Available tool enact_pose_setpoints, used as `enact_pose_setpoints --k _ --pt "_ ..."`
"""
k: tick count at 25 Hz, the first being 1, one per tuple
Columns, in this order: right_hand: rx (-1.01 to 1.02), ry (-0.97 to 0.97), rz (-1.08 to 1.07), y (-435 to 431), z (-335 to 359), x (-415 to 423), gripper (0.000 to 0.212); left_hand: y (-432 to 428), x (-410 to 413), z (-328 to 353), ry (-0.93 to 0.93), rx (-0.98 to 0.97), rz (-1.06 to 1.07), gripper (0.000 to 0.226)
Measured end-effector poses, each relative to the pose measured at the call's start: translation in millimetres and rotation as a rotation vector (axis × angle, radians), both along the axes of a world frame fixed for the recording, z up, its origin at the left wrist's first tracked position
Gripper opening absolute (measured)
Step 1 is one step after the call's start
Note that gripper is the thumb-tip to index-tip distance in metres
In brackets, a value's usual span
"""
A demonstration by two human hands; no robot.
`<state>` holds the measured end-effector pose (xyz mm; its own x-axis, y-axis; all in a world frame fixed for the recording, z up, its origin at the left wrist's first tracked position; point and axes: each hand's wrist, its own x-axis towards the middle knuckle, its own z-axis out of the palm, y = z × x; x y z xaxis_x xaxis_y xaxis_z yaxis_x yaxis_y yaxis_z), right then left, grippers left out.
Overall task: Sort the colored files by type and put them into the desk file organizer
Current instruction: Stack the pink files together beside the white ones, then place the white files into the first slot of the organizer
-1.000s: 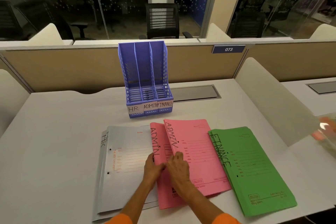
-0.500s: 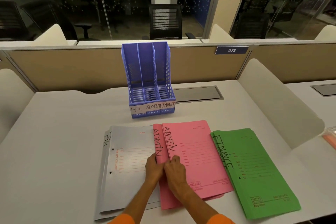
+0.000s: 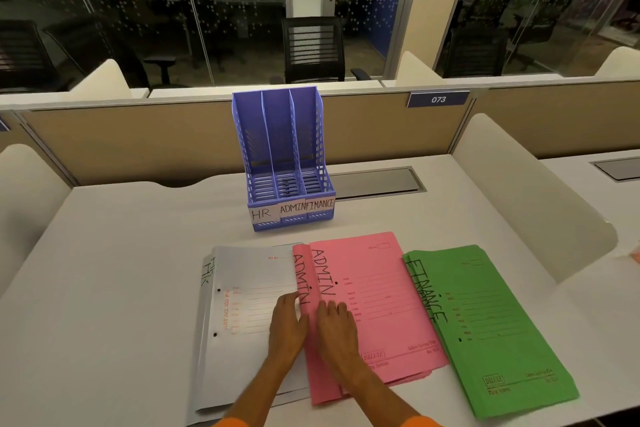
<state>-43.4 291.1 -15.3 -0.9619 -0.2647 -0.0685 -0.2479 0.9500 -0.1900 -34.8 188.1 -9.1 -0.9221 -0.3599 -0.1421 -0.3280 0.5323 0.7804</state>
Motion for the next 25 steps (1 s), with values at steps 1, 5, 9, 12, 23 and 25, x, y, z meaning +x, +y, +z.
enact_pose_setpoints --k 1,5,9,12,23,25 --pt "-0.005 0.009 -0.003 2 3 -3 0.044 -3 3 -1 0.01 -0.073 -0.038 0.042" --pt "-0.06 0.012 -0.018 4 18 -14 0.056 -25 8 -9 0.068 -0.526 -0.141 0.061" --pt "-0.091 -0.018 0.043 -2 21 -22 0.054 -43 8 -6 0.024 -0.623 -0.181 0.075" --pt "-0.133 -0.073 0.077 -16 17 -25 0.068 -54 10 1 -0.017 -0.635 -0.207 0.075" --pt "-0.298 -0.157 0.276 -100 3 0 0.089 -137 43 10 -0.085 -0.506 0.011 0.066" --pt "-0.28 -0.217 0.291 -106 1 5 0.07 -146 47 8 -0.067 -0.395 0.087 0.064"
